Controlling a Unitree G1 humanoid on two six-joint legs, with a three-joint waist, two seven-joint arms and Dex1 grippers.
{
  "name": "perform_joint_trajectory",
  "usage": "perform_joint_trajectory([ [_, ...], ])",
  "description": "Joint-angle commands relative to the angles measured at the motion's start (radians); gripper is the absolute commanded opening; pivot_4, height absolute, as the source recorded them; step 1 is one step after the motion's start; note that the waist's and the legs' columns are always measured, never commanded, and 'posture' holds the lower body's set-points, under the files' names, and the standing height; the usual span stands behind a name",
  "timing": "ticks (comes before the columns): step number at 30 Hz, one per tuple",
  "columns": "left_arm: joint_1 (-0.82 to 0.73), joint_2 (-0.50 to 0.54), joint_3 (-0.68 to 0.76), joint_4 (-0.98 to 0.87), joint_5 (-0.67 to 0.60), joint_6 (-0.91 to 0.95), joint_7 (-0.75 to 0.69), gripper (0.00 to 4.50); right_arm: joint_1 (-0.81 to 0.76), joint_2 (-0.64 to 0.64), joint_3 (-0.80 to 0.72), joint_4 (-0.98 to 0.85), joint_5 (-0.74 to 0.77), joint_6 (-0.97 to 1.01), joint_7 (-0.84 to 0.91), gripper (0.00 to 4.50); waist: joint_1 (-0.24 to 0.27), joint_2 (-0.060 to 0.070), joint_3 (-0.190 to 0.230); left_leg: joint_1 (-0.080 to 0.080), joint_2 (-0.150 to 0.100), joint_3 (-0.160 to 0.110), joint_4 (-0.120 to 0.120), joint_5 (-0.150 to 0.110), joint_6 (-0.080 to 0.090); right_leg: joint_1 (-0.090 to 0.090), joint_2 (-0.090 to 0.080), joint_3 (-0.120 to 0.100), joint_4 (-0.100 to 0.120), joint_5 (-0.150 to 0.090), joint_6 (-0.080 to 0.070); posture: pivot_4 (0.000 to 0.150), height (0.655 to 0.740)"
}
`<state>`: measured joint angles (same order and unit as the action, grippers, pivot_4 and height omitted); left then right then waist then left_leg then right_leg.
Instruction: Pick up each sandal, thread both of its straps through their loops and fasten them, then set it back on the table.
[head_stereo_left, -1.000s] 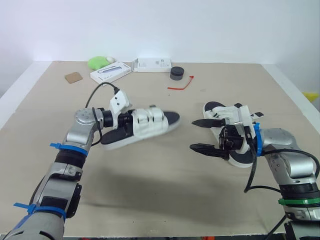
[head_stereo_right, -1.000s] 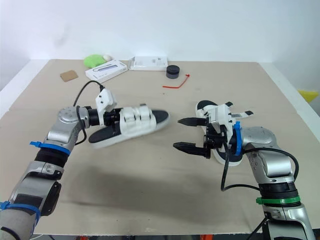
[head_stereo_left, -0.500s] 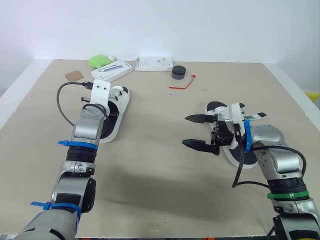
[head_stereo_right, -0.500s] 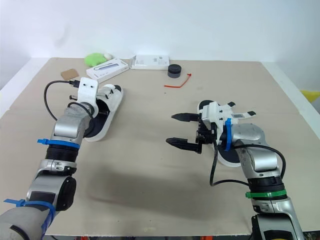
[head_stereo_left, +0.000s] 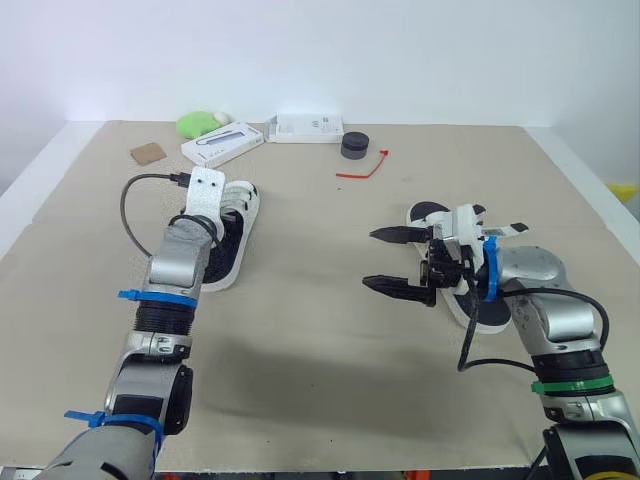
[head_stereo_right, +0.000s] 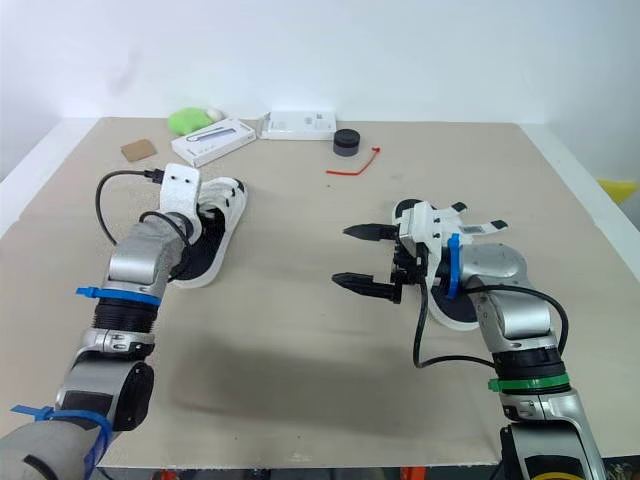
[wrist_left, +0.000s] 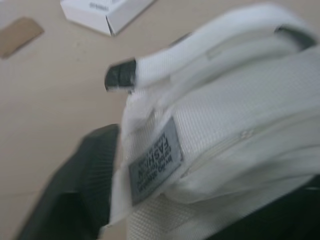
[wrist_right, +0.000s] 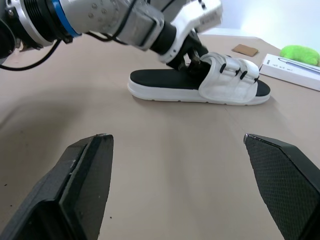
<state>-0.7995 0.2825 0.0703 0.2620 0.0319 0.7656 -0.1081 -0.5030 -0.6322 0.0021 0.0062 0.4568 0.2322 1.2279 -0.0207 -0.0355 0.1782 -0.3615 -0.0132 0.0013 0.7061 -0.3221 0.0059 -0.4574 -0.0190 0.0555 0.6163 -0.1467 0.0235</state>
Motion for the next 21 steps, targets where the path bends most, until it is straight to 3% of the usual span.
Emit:
perform_joint_trajectory([
  [1,0.030,0.039,-0.017,-0.144,-0.020,0.019,-0.066,4.41,-0.014,0.008,-0.019,-0.013,0.014,0.006,-0.022,4.50,-0.001,0.000,0.000,0.000,0.001,0.000,0.000,0.000,0.000,0.000,-0.001,0.000,0.000,0.000,0.000,0.150,0.7400],
  [8,0.153,0.127,0.000,-0.416,-0.111,0.097,-0.219,4.41,-0.004,0.017,-0.033,-0.021,0.029,0.034,-0.048,4.50,-0.001,0.000,0.000,0.000,0.000,-0.001,0.000,0.001,-0.001,0.000,-0.001,0.000,0.001,0.000,0.000,0.150,0.7400],
  [13,0.380,0.221,0.079,-0.700,-0.373,-0.028,-0.538,4.41,0.065,0.004,-0.086,-0.059,0.084,0.057,-0.049,4.50,-0.002,0.000,0.000,0.000,0.003,0.000,0.000,0.001,-0.002,-0.001,-0.002,0.000,0.001,0.000,-0.001,0.150,0.7400],
  [18,0.539,0.313,0.099,-0.744,-0.468,-0.105,-0.707,4.41,0.202,-0.067,-0.105,-0.132,0.111,0.027,0.054,4.50,0.000,0.000,0.000,0.002,0.002,-0.001,0.000,0.001,-0.001,0.003,0.002,-0.002,0.001,-0.001,-0.001,0.150,0.7400],
  [21,0.594,0.388,0.085,-0.694,-0.473,-0.208,-0.834,4.41,0.294,-0.142,-0.103,-0.127,0.062,-0.103,0.171,4.50,0.000,0.000,0.000,0.004,0.002,0.000,0.000,0.002,0.000,0.005,0.003,0.000,-0.001,-0.002,-0.001,0.150,0.7400],
])
